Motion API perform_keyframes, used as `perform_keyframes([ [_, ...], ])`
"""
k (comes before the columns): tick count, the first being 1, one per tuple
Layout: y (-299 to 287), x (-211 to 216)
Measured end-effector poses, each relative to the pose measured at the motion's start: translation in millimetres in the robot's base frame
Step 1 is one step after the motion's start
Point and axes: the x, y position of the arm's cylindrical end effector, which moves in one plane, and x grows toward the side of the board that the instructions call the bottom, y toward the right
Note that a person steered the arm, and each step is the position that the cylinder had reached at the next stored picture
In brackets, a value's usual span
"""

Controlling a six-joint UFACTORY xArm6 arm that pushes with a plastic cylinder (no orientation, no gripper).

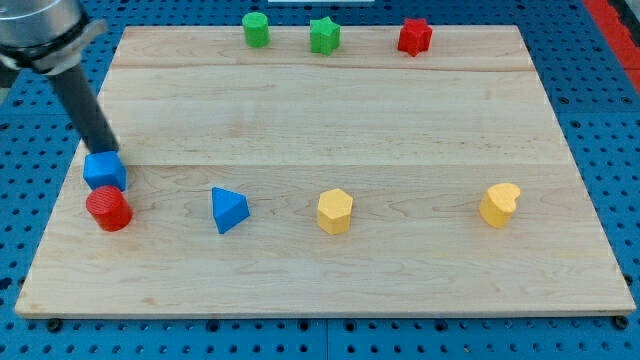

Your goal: Place the red circle above the blue triangle

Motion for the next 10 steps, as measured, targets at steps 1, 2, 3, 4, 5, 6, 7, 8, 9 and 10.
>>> perform_keyframes([
  [1, -32, 17],
  [2, -38, 55],
  [3, -38, 102],
  [4, -13, 126],
  [5, 11, 107],
  [6, 31, 88],
  [7, 46, 71],
  [8, 75, 44],
  [9, 98, 5],
  [10, 92, -4],
])
